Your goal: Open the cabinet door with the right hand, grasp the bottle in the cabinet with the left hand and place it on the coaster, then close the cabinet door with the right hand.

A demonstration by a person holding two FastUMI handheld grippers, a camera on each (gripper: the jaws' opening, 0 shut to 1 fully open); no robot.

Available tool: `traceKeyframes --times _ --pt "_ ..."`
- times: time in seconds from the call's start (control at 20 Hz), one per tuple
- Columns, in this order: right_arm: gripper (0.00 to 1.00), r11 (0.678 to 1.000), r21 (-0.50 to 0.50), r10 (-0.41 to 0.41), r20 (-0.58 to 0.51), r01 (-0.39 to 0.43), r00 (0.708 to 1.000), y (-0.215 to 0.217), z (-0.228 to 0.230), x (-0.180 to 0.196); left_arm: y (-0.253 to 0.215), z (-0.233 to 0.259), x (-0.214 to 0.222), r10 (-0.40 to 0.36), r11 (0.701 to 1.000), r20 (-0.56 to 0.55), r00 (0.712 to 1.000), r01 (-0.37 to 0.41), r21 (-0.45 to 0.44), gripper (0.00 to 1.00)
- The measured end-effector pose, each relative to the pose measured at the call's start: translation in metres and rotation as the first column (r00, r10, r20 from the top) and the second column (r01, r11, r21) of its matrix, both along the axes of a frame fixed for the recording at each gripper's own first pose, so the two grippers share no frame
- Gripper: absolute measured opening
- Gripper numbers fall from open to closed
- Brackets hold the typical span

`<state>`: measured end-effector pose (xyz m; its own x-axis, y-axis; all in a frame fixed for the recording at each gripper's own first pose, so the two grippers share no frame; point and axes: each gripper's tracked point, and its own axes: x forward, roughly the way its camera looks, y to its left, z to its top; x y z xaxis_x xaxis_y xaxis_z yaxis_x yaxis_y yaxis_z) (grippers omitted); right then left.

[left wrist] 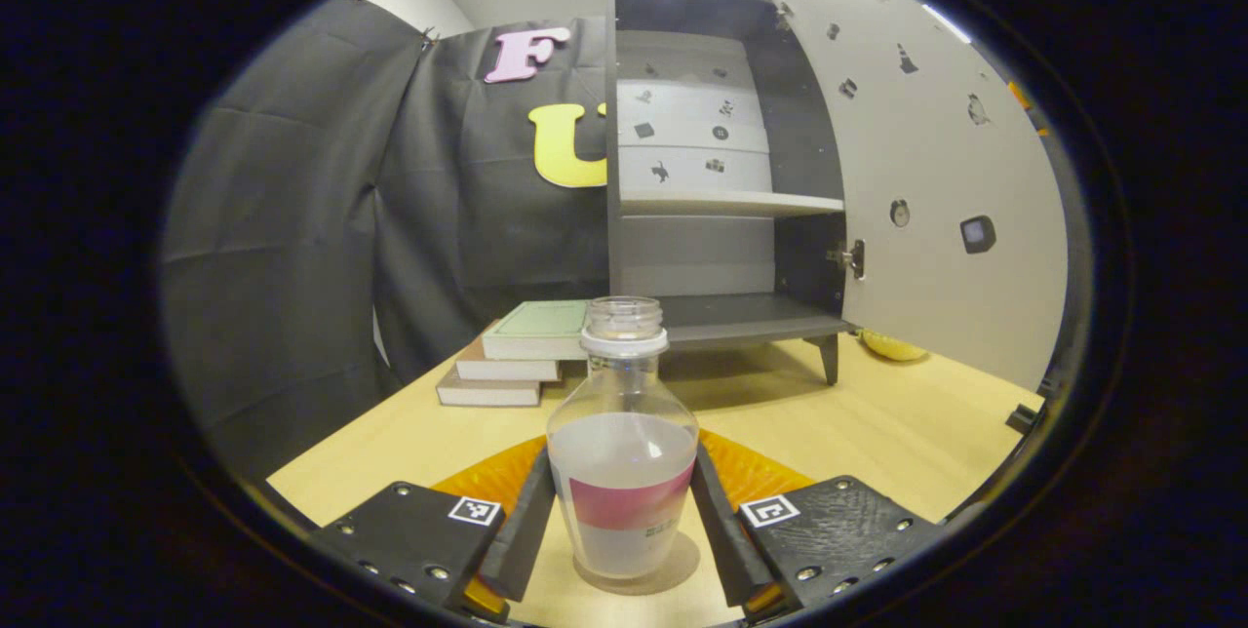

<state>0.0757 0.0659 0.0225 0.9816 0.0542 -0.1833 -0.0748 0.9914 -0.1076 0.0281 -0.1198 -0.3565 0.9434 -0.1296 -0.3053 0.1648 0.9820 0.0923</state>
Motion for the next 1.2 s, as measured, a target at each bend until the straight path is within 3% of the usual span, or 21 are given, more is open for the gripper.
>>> traceKeyframes --times 0.25,0.3,0.5,0.6,0.7,0.75,0.9,0.95,1.0,1.15,1.2 --pt "0.96 0.997 0.071 -0.022 -0.050 0.025 0.998 -0.001 -0.004 -0.005 -0.006 -0.025 -0.002 -0.037 0.998 -0.005 0.999 0.037 0.043 0.75" --pt "0.96 0.996 0.086 -0.026 -0.055 0.031 0.998 -0.001 -0.003 -0.005 -0.006 -0.025 -0.002 -0.036 0.999 -0.001 0.999 0.036 0.040 0.72" --pt "0.96 0.988 0.144 -0.043 -0.064 0.052 0.997 -0.003 0.000 -0.002 0.000 -0.025 -0.009 -0.018 1.000 -0.010 1.000 0.018 0.008 0.76" --pt "0.96 0.982 0.172 -0.062 -0.085 0.076 0.994 -0.006 -0.005 -0.002 0.006 -0.025 -0.009 -0.001 1.000 -0.022 1.000 0.001 -0.004 0.72" --pt "0.96 0.979 0.194 -0.044 -0.092 0.062 0.995 0.002 -0.006 -0.001 0.011 -0.020 -0.009 0.007 1.000 -0.020 1.000 -0.008 -0.019 0.77" --pt "0.89 0.980 0.189 -0.043 -0.095 0.061 0.995 0.001 -0.008 0.001 0.009 -0.014 -0.008 0.004 1.000 -0.017 1.000 -0.004 -0.030 0.82" --pt "0.89 0.982 0.175 -0.047 -0.106 0.065 0.993 -0.001 -0.016 0.002 0.008 0.010 -0.010 -0.004 0.998 0.006 1.000 0.005 -0.058 0.82" --pt "0.97 0.982 0.175 -0.049 -0.109 0.067 0.993 -0.001 -0.018 0.002 0.009 0.021 -0.009 -0.002 0.998 0.019 1.000 0.003 -0.064 0.82" --pt "0.89 0.983 0.172 -0.050 -0.113 0.069 0.992 -0.001 -0.020 0.003 0.008 0.033 -0.007 -0.001 0.997 0.033 0.999 0.004 -0.074 0.82" --pt "0.89 0.982 0.177 -0.048 -0.131 0.071 0.990 0.000 -0.028 0.002 0.006 0.070 -0.004 0.007 0.995 0.062 0.998 0.000 -0.100 0.84" --pt "0.97 0.981 0.181 -0.041 -0.127 0.063 0.991 0.003 -0.028 0.002 0.007 0.079 -0.004 0.018 0.995 0.059 0.998 -0.012 -0.104 0.84"
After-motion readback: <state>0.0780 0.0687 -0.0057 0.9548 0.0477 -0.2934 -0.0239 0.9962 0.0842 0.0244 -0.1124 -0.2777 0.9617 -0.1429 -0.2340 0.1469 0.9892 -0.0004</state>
